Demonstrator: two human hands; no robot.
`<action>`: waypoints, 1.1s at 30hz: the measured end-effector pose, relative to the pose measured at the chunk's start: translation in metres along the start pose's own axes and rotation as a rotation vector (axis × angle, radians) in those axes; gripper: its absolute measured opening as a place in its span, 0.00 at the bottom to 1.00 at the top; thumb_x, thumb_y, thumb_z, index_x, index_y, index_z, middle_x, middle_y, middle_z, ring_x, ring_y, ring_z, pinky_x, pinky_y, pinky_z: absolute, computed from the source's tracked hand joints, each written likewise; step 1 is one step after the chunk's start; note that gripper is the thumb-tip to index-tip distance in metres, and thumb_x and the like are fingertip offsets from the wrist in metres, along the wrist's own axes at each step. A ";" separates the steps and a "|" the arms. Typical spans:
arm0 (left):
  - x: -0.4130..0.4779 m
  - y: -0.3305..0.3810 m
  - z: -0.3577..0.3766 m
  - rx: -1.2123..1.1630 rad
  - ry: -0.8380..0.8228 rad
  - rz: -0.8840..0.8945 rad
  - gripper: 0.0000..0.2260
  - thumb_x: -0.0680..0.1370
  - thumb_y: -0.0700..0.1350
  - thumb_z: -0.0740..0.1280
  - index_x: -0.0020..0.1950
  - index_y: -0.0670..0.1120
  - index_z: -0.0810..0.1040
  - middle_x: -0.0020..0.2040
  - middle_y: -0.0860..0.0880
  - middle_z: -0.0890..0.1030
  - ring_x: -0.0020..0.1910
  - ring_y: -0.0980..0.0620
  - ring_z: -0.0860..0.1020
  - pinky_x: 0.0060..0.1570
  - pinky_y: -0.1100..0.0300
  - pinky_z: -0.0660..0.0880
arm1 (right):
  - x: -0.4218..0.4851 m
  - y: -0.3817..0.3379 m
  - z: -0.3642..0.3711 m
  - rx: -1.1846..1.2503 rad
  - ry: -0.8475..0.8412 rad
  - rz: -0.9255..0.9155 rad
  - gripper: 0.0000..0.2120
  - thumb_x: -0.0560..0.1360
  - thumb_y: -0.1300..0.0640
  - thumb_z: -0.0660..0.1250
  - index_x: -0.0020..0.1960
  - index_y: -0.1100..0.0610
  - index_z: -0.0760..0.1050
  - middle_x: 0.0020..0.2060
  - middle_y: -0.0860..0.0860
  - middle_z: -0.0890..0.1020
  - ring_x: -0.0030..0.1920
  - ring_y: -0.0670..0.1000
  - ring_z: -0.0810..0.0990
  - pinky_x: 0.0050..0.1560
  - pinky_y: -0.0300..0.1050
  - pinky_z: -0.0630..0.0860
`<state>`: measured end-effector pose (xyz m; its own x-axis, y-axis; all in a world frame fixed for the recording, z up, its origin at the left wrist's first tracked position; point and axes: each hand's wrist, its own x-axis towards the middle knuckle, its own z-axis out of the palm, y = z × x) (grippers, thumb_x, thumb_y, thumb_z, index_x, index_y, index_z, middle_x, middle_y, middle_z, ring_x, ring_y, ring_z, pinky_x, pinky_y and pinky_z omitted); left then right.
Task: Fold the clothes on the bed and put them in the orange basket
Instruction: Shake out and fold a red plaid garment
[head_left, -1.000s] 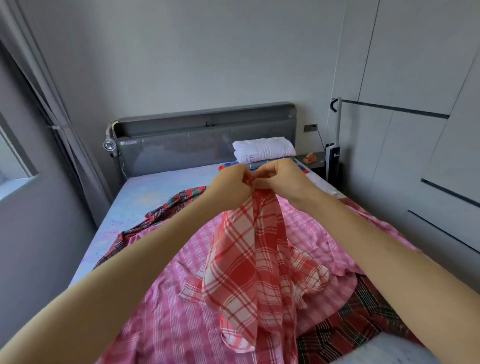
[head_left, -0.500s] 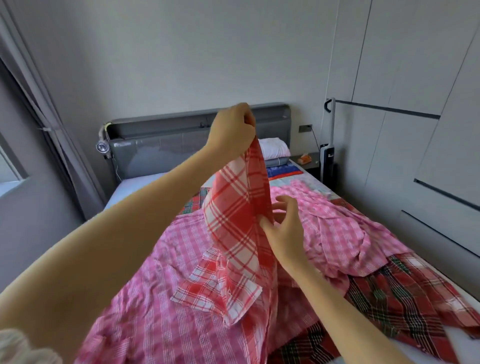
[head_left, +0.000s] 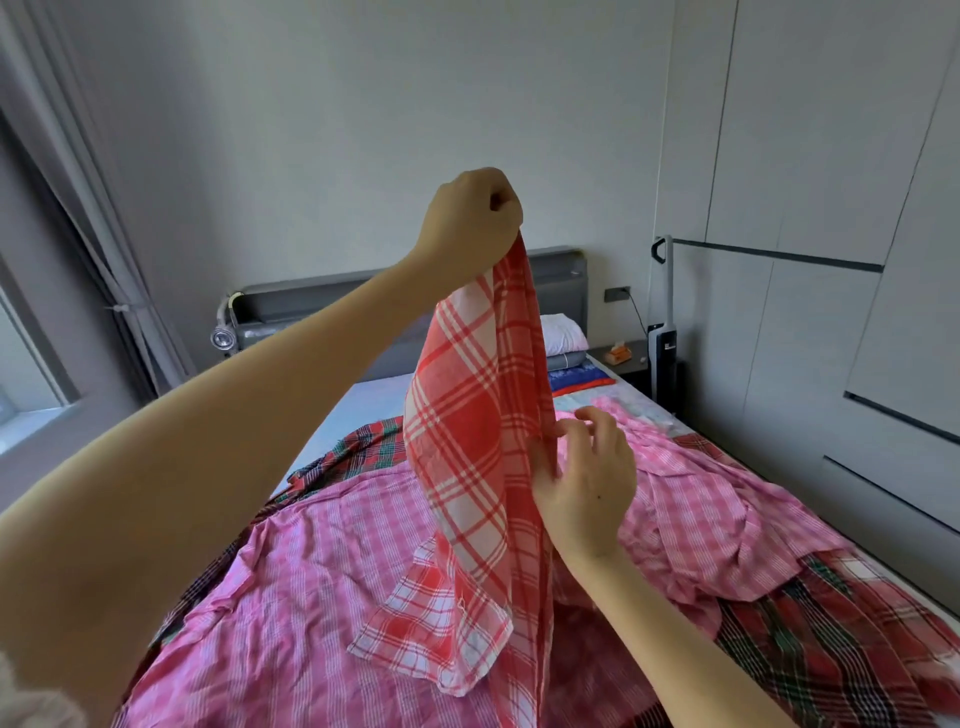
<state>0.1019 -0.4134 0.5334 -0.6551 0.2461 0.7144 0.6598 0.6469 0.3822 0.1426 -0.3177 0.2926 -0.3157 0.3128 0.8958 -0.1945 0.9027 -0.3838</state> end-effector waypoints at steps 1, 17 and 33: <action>0.002 -0.001 -0.002 -0.006 0.003 -0.014 0.11 0.75 0.36 0.56 0.46 0.40 0.79 0.40 0.52 0.75 0.36 0.56 0.71 0.28 0.77 0.64 | 0.000 0.001 0.000 -0.002 -0.029 0.017 0.20 0.77 0.42 0.60 0.42 0.58 0.79 0.47 0.55 0.79 0.43 0.54 0.78 0.39 0.47 0.75; 0.016 -0.010 -0.017 -0.079 0.067 -0.111 0.11 0.75 0.35 0.55 0.44 0.43 0.76 0.33 0.56 0.72 0.30 0.60 0.68 0.21 0.76 0.61 | -0.003 -0.006 0.015 0.008 -0.059 -0.058 0.14 0.73 0.49 0.70 0.44 0.60 0.76 0.39 0.53 0.80 0.33 0.51 0.76 0.30 0.42 0.71; 0.002 -0.046 -0.034 0.033 0.099 -0.113 0.13 0.74 0.35 0.56 0.47 0.40 0.79 0.37 0.53 0.75 0.36 0.53 0.72 0.24 0.73 0.64 | -0.026 0.018 0.027 0.219 -0.588 0.463 0.14 0.82 0.55 0.52 0.46 0.61 0.72 0.32 0.45 0.72 0.32 0.46 0.72 0.30 0.36 0.64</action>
<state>0.0826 -0.4674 0.5367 -0.6839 0.0986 0.7228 0.5703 0.6902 0.4454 0.1222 -0.3181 0.2562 -0.8382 0.3803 0.3909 -0.0825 0.6202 -0.7801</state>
